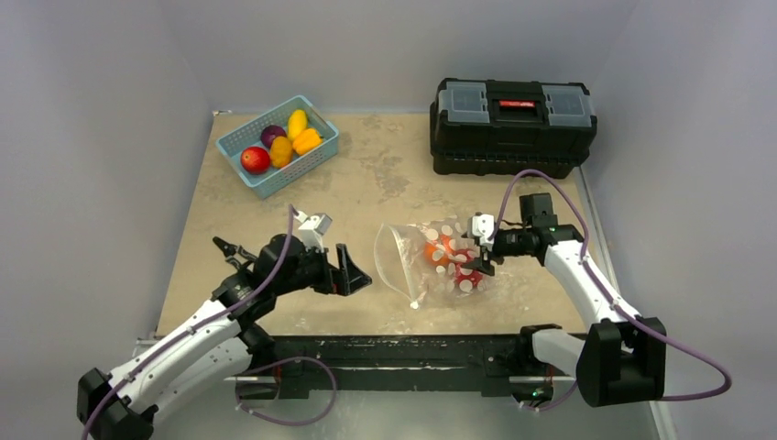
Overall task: Open the zip-top bag and remove the fake food
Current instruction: Pick up the fake vegetable from the zipper food storage bag.
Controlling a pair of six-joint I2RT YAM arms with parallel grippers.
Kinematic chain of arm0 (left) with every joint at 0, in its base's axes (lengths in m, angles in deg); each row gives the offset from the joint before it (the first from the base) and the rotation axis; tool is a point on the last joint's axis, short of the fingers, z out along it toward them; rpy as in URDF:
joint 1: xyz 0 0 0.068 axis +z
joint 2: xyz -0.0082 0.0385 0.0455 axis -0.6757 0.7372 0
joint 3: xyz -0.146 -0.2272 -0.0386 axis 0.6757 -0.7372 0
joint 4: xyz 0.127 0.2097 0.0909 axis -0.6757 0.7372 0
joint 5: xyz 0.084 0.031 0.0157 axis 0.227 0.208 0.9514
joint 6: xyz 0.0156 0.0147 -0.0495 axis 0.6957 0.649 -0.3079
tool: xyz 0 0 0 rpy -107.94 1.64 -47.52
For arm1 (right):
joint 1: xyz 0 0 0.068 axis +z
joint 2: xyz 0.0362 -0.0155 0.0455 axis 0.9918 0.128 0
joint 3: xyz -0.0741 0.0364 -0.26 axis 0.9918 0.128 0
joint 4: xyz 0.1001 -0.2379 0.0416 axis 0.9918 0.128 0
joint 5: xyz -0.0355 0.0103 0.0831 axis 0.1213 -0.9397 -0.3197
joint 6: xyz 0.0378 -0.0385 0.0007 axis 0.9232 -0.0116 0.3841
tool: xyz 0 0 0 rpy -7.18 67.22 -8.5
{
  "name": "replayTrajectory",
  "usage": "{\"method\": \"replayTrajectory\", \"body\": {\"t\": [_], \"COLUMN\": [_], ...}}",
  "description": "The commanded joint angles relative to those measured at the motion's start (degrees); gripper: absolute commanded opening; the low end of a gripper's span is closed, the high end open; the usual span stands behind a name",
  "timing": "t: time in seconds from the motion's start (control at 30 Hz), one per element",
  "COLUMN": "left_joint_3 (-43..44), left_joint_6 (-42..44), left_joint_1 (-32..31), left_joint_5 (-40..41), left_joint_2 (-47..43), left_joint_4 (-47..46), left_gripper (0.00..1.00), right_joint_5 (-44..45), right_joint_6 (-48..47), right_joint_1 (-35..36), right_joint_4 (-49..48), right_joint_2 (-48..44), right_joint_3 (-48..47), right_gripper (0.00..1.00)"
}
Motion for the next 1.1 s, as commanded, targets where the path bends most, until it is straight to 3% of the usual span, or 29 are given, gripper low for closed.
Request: {"method": "replayTrajectory", "body": {"t": [0.0, 0.07, 0.23, 0.37, 0.6, 0.67, 0.83, 1.07], "left_joint_3": [1.67, 1.08, -5.33, -9.98, -10.09, -10.36, -12.86, -5.98], "left_joint_6": [5.67, 9.22, 17.55, 21.68, 33.16, 39.05, 51.76, 58.79], "left_joint_1": [-7.03, -10.21, -18.19, -19.19, -19.11, -19.11, -19.22, -19.13], "left_joint_5": [7.42, 9.86, 14.57, 19.76, 18.58, 17.04, 10.57, 7.41], "left_joint_2": [3.42, 4.6, 4.56, 7.09, 8.3, 10.49, 19.98, 30.62], "left_joint_4": [-5.97, -9.65, -29.1, -41.12, -40.61, -42.18, -56.32, -57.19], "left_gripper": [0.99, 1.0, 1.0, 1.0, 0.96, 0.88, 0.76, 0.62], "right_joint_5": [-2.79, -2.37, -2.4, -1.99, -1.28, -1.64, -2.81, -1.13], "right_joint_6": [-0.28, 0.28, 0.87, 0.99, 1.06, 1.08, 2.06, 8.48], "right_joint_1": [-0.57, -0.49, -0.52, -0.55, -0.51, -0.57, -0.53, -0.57], "right_joint_4": [0.78, 0.67, 1.37, 1.37, 1.01, 0.87, -0.55, -5.33], "right_joint_2": [-0.16, 0.35, 1.78, 2.75, 3.41, 3.58, 3.63, 3.5], "right_joint_3": [-0.33, -0.47, -1.04, -1.24, -1.25, -1.23, -0.81, -0.43], "right_gripper": [0.68, 0.68, 0.68, 0.67, 0.67, 0.67, 0.67, 0.66]}}
